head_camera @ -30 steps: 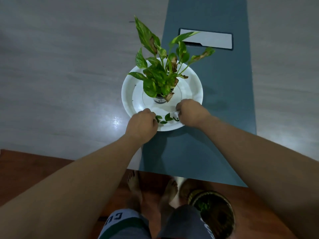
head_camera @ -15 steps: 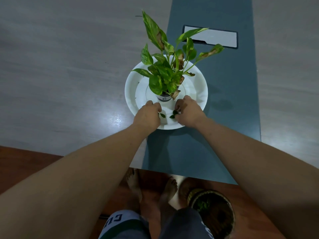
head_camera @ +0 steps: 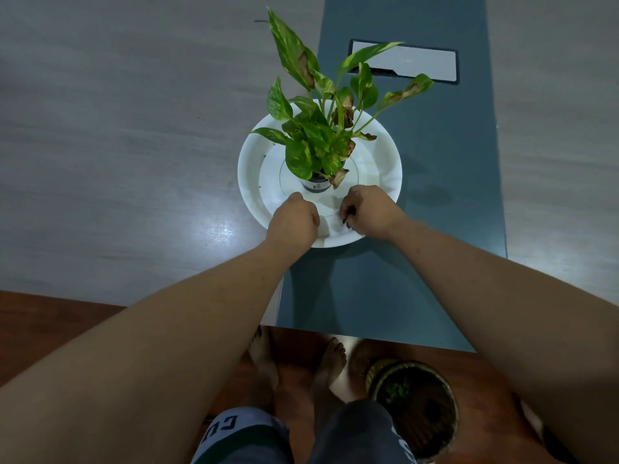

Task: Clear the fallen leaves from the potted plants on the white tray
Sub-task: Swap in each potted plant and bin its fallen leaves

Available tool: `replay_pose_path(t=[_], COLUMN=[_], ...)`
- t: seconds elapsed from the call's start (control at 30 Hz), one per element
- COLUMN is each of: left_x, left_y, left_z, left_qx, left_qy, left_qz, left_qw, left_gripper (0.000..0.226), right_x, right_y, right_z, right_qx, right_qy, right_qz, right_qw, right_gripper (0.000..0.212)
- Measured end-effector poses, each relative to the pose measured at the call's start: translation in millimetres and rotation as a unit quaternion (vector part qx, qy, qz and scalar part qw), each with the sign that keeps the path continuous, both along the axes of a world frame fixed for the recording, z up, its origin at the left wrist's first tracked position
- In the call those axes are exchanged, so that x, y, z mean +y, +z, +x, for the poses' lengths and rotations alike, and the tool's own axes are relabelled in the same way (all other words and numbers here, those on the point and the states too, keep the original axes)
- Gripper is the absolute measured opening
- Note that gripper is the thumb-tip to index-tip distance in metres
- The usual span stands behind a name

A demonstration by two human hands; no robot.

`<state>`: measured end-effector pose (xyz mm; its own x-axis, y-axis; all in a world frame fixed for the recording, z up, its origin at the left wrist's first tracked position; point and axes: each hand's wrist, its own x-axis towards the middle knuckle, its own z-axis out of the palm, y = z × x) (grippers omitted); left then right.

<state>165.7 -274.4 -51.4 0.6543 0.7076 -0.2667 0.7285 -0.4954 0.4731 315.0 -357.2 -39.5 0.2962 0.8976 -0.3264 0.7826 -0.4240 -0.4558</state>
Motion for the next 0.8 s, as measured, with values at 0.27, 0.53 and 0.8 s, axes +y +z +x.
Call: replay_pose_path(t=[0.27, 0.53, 0.8], left_x=[18.3, 21.1, 36.1], left_y=[6.5, 11.6, 15.5], left_z=[-17.2, -6.7, -8.7], left_qx=[-0.001, 0.039, 0.089], left_qy=[-0.033, -0.070, -0.092], left_qz=[0.008, -0.010, 0.015], left_qw=[0.999, 0.997, 0.992], left_gripper=[0.017, 0.020, 0.021], right_x=[-3.8, 3.5, 3.4], right_y=[9.7, 10.4, 9.7], right_z=[9.6, 1.9, 2.0], right_qx=[-0.037, -0.036, -0.012], right_qy=[-0.018, 0.019, -0.056], right_qz=[-0.022, -0.067, -0.042], right_qw=[0.999, 0.997, 0.997], right_gripper=[0.038, 0.030, 0.019])
